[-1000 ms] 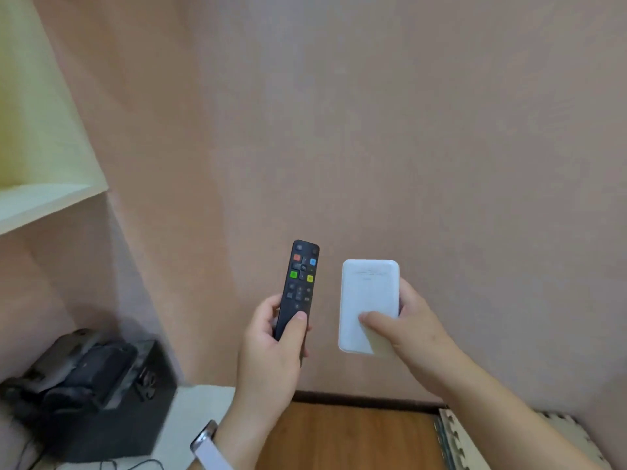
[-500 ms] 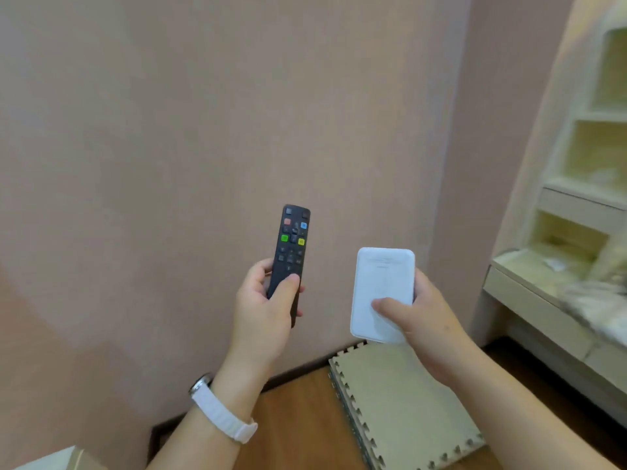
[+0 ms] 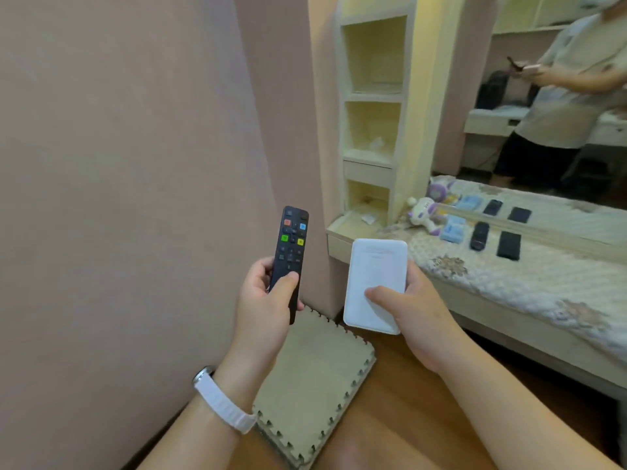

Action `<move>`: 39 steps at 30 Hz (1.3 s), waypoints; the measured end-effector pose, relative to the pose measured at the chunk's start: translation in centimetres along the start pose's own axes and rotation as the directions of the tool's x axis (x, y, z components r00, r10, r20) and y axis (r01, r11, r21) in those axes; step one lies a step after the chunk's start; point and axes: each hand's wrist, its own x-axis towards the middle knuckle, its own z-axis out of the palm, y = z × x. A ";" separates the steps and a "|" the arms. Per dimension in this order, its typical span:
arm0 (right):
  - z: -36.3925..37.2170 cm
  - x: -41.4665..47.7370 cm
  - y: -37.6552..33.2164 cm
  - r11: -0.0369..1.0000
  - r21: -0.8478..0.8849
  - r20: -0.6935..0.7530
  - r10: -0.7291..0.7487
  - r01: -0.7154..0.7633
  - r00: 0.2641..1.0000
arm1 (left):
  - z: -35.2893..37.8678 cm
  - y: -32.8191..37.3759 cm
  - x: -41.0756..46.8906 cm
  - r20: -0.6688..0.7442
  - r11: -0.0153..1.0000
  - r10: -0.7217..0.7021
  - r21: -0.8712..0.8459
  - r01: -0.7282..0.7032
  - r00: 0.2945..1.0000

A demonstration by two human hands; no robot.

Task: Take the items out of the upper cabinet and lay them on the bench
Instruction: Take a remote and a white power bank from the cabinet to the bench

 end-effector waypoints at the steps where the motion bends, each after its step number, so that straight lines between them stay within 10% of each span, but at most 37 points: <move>1: -0.9 0.3 0.3 1.000 -0.002 -0.036 0.005 -0.006 0.999 | 1.1 -0.5 0.7 0.035 1.000 -0.013 -0.003 0.013 0.999; 25: -13.3 13.2 3.5 0.963 -0.022 -0.711 0.174 -0.269 0.681 | 23.8 -9.1 22.0 0.621 0.968 -0.133 -0.087 0.236 0.773; 39: -27.6 14.9 6.2 0.976 0.094 -0.785 0.194 -0.197 0.588 | 38.1 -10.0 20.1 0.722 0.985 -0.159 0.069 0.158 0.673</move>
